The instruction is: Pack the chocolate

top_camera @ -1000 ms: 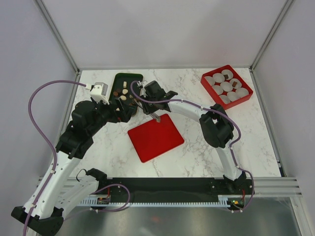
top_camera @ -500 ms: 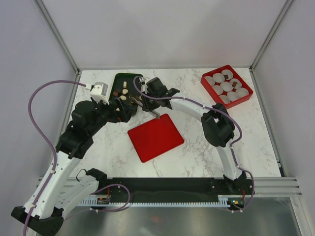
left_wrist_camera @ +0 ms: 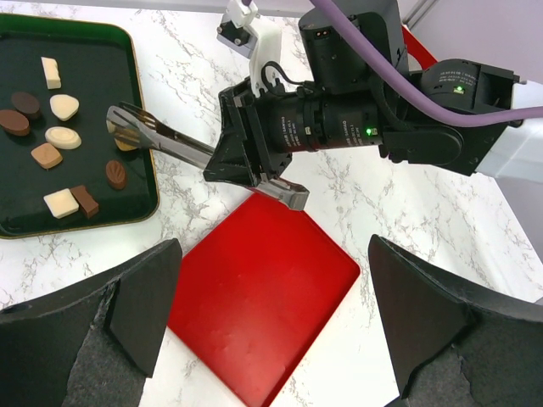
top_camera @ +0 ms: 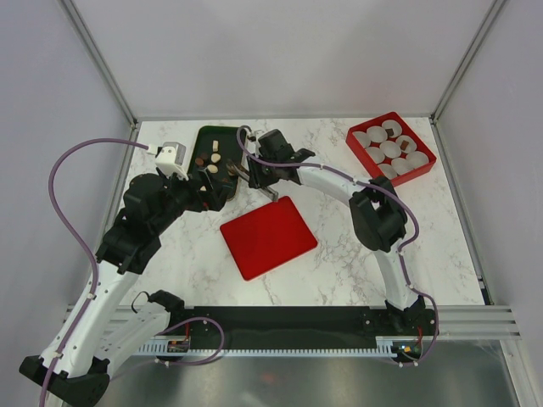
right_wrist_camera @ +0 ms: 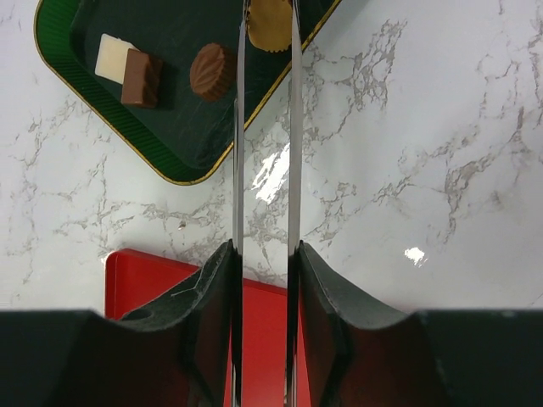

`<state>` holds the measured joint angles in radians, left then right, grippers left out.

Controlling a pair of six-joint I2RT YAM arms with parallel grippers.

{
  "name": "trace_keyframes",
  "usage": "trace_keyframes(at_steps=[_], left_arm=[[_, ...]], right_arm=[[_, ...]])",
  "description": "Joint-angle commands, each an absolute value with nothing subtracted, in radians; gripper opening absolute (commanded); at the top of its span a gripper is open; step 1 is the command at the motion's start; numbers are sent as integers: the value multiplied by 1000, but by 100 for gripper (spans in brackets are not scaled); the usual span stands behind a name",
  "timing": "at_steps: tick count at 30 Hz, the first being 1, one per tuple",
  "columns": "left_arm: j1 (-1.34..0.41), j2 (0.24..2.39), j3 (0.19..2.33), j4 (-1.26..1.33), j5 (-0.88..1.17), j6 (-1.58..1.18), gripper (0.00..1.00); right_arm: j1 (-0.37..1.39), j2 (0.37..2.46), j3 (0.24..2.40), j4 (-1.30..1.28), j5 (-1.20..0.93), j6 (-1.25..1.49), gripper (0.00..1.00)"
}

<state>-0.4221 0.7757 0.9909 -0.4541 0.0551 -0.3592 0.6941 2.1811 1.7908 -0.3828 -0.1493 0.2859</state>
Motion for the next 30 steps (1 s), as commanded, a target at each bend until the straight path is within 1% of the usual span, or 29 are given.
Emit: trace_keyframes(at_steps=[1,13,17,25,30], left_arm=[[-417,764,989,-410,52,-377,99],[-417,762,989,-410,49,-377,99],[-417,761,988,-410,48,-377,99],[-417,759,988,-408,52,-377,99],[-417,761,988,-410,48,-376,99]], right_arm=[[678,2111,1842,-359,-201,310,41],[637,2085,1838,-316,-273,359,41],[637,2089,1818,-314,-301,359,45],[657,2089,1799,-314,-242,333,51],[661,2094,1802,-339,-203,308,51]])
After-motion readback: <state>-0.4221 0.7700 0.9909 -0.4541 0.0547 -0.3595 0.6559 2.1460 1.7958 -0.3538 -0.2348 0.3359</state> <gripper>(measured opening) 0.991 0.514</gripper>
